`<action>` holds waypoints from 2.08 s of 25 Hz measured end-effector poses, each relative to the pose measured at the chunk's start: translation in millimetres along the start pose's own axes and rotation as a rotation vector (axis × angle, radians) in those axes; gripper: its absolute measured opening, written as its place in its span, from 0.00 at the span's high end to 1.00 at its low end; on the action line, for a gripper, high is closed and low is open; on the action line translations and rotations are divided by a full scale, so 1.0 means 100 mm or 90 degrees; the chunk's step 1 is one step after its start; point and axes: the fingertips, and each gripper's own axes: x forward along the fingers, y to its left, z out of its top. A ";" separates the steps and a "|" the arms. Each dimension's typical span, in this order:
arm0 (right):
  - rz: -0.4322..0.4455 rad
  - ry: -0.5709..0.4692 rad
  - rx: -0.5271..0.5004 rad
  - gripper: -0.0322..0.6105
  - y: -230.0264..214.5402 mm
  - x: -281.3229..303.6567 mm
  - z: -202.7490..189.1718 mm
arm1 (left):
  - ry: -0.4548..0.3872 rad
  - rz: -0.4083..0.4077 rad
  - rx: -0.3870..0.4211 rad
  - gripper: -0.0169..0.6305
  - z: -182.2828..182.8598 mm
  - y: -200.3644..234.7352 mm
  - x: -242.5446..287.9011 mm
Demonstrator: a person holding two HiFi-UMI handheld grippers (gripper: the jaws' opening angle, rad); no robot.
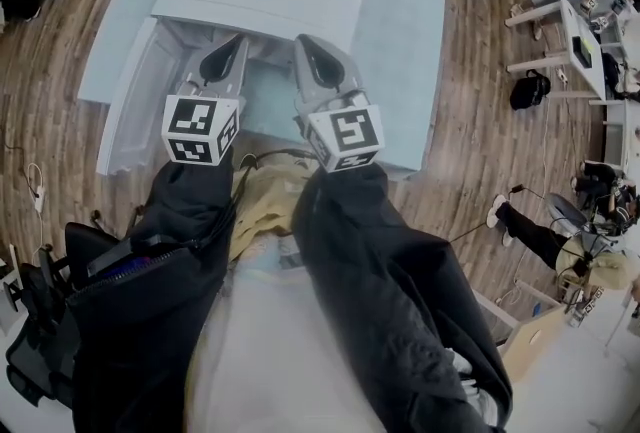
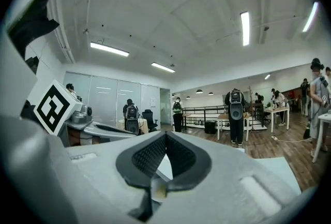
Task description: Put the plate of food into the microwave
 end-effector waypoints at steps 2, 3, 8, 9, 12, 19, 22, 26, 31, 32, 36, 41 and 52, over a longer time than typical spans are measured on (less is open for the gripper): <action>-0.006 -0.002 -0.010 0.96 0.01 -0.01 0.00 | 0.000 -0.001 0.005 0.98 -0.02 0.01 -0.03; -0.009 -0.004 -0.016 0.96 0.02 -0.01 0.02 | -0.001 -0.001 0.007 0.98 -0.02 0.02 -0.04; -0.021 -0.012 -0.023 0.96 -0.01 -0.05 -0.02 | -0.008 -0.006 0.006 0.98 -0.03 0.01 -0.06; -0.021 -0.013 -0.024 0.96 -0.01 -0.06 -0.04 | -0.007 -0.005 0.006 0.98 -0.03 0.00 -0.07; -0.021 -0.013 -0.030 0.96 -0.01 -0.06 -0.03 | -0.007 -0.004 0.010 0.98 -0.02 0.01 -0.07; -0.008 0.000 -0.031 0.96 0.04 -0.04 -0.10 | -0.009 0.004 0.036 0.98 -0.01 -0.01 -0.09; -0.002 0.003 -0.032 0.96 0.06 -0.02 -0.12 | -0.001 0.009 0.036 0.98 -0.04 0.01 -0.10; 0.005 0.008 -0.032 0.96 0.09 -0.01 -0.15 | 0.010 0.012 0.029 0.98 -0.10 0.03 -0.11; 0.012 0.013 -0.034 0.96 0.10 0.00 -0.19 | 0.015 0.020 0.021 0.98 -0.14 0.05 -0.13; 0.013 0.014 -0.033 0.96 0.11 0.00 -0.20 | 0.014 0.022 0.021 0.98 -0.13 0.06 -0.13; 0.017 0.021 -0.030 0.96 0.13 0.01 -0.23 | 0.017 0.030 0.020 0.98 -0.15 0.09 -0.15; 0.020 0.020 -0.029 0.96 0.13 0.01 -0.25 | 0.019 0.036 0.017 0.98 -0.17 0.11 -0.17; 0.028 0.029 -0.028 0.96 0.16 0.02 -0.28 | 0.023 0.037 0.008 0.98 -0.21 0.13 -0.18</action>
